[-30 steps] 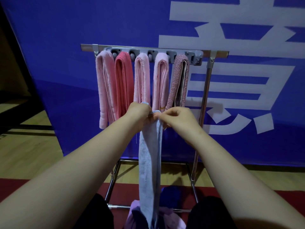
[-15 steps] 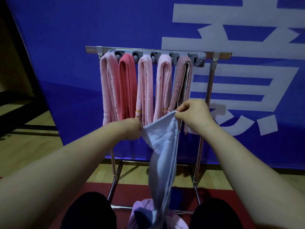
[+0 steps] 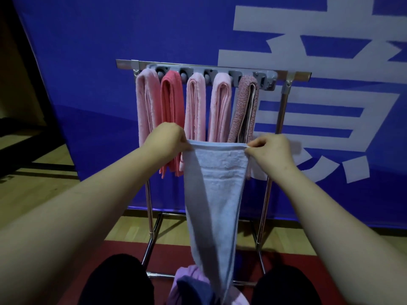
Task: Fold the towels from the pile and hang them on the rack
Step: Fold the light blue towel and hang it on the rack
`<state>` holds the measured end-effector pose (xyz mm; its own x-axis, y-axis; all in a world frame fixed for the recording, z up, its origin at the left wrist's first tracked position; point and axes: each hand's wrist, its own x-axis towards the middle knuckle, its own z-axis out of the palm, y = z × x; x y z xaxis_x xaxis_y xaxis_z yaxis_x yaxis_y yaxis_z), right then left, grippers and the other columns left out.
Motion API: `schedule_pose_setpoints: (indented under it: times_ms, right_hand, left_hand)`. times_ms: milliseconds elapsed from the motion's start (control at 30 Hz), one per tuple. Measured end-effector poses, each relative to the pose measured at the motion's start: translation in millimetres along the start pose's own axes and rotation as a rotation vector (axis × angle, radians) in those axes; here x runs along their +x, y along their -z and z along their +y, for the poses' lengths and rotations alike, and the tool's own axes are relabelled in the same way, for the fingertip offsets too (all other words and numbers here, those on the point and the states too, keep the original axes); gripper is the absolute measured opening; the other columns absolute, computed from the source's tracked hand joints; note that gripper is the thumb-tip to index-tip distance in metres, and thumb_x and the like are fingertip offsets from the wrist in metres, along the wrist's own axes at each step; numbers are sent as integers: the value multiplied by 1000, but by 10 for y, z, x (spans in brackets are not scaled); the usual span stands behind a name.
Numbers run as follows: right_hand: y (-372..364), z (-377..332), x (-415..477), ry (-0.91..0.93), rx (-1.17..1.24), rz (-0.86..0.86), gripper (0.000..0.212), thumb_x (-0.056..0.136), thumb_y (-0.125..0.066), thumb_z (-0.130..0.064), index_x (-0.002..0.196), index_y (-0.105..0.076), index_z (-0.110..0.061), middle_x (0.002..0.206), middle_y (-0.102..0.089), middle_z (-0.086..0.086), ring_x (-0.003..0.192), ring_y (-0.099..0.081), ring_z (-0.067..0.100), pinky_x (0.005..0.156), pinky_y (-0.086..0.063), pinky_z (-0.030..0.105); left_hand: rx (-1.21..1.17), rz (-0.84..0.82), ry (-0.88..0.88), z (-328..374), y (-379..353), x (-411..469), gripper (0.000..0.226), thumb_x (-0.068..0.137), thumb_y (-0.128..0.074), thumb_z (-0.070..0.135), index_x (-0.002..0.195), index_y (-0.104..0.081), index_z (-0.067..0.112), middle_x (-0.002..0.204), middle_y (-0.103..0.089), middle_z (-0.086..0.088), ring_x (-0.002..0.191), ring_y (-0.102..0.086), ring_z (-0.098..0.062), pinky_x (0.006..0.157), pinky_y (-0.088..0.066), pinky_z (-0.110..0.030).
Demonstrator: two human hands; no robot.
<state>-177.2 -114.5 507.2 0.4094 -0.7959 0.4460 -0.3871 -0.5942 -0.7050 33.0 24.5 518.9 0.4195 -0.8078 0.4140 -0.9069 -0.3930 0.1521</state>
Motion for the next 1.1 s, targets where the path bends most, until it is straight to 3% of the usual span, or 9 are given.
schedule_pose_setpoints:
  times_ms: [100, 200, 367, 567, 667, 733, 833, 967, 1100]
  right_hand:
    - [23, 6, -1, -21, 93, 82, 10, 77, -74, -9, 79, -76, -19, 70, -63, -19, 69, -59, -4, 65, -46, 13]
    - [50, -41, 5, -62, 204, 55, 10, 76, -76, -9, 83, -74, -16, 75, -65, -14, 71, -59, -5, 59, -41, 6]
    - [11, -67, 50, -130, 364, 81, 22, 72, -75, 1, 75, -62, -16, 83, -69, 4, 81, -69, 20, 76, -61, 37]
    - [26, -41, 56, -74, 327, 65, 21, 75, -66, 1, 78, -59, -18, 80, -65, 3, 81, -66, 23, 76, -60, 43]
    - [17, -40, 58, -45, 302, 63, 21, 76, -59, 0, 73, -63, -20, 73, -65, -1, 73, -63, 19, 74, -57, 43]
    - [1, -45, 43, -36, 261, 51, 24, 78, -54, -1, 73, -67, -21, 74, -66, -1, 71, -62, 21, 70, -56, 42]
    - [-24, -40, -3, -35, 202, 15, 28, 83, -51, -3, 76, -71, -22, 83, -68, -1, 81, -65, 30, 70, -56, 40]
    - [-63, -96, -84, 60, 143, 3, 30, 88, -51, 1, 77, -71, -19, 101, -60, 2, 69, -55, 9, 60, -45, 7]
    - [-142, -149, -170, 142, 112, -43, 25, 90, -54, -1, 87, -74, -17, 99, -56, 3, 75, -52, 2, 62, -39, -1]
  left_hand:
    - [-63, 77, 0, 55, 71, 22, 41, 83, -71, 44, 81, -73, 3, 76, -69, -12, 73, -63, -26, 67, -45, -30]
    - [-173, 129, 51, 88, 128, 19, 41, 77, -75, 46, 70, -63, 7, 66, -60, -6, 65, -54, -20, 59, -35, -26]
    - [-563, 165, 80, 140, 77, -54, 41, 73, -84, 24, 72, -47, 9, 68, -46, -4, 62, -38, -14, 55, -40, -32]
    - [-669, -238, -172, 192, 185, -170, 44, 81, -68, -3, 109, -51, 28, 113, -52, -1, 85, -57, -17, 66, -60, -31]
    - [-611, -358, -287, 281, 223, -193, 50, 86, -61, -6, 117, -61, 34, 122, -51, 15, 106, -54, 1, 75, -59, -23]
    - [-539, -410, -305, 318, 224, -181, 47, 87, -63, -2, 117, -65, 34, 121, -55, 18, 103, -61, -5, 73, -59, -22]
    - [-407, -368, -237, 372, 161, -155, 44, 85, -68, 6, 120, -65, 33, 111, -61, 11, 74, -65, -9, 62, -56, -20]
    - [-615, -295, -13, 502, 63, -140, 38, 85, -67, 2, 120, -64, 15, 92, -68, -7, 53, -64, -5, 49, -48, -13]
    - [-980, -309, 198, 674, 17, -176, 25, 90, -54, -10, 113, -63, -6, 79, -65, -15, 50, -67, -10, 52, -54, -16]
